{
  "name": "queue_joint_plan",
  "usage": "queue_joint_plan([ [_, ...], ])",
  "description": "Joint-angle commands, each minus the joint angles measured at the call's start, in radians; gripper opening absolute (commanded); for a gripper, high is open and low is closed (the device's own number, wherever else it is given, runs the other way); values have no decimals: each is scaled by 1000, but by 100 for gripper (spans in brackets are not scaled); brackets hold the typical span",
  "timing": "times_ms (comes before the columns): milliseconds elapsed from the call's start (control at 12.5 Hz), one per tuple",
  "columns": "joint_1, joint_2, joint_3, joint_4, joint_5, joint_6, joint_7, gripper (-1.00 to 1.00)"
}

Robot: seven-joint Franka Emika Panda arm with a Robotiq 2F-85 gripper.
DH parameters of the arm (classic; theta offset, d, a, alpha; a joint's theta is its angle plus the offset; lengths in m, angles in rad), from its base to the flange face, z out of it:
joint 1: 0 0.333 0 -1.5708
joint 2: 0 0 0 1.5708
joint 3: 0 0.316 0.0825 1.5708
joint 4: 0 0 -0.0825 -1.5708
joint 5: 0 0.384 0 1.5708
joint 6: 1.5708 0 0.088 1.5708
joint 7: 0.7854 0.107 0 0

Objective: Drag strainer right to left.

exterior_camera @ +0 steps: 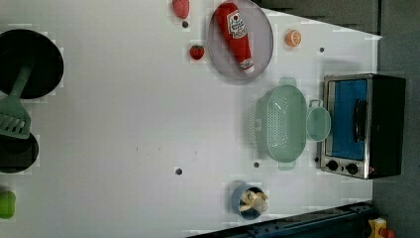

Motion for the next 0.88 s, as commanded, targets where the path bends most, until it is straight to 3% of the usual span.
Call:
queue_joint_plan([
  [80,16,177,15,-168,11,122,87,100],
  [480,16,371,26,-343,11,565,335,100],
  [880,19,648,42,-349,11,839,648,100],
])
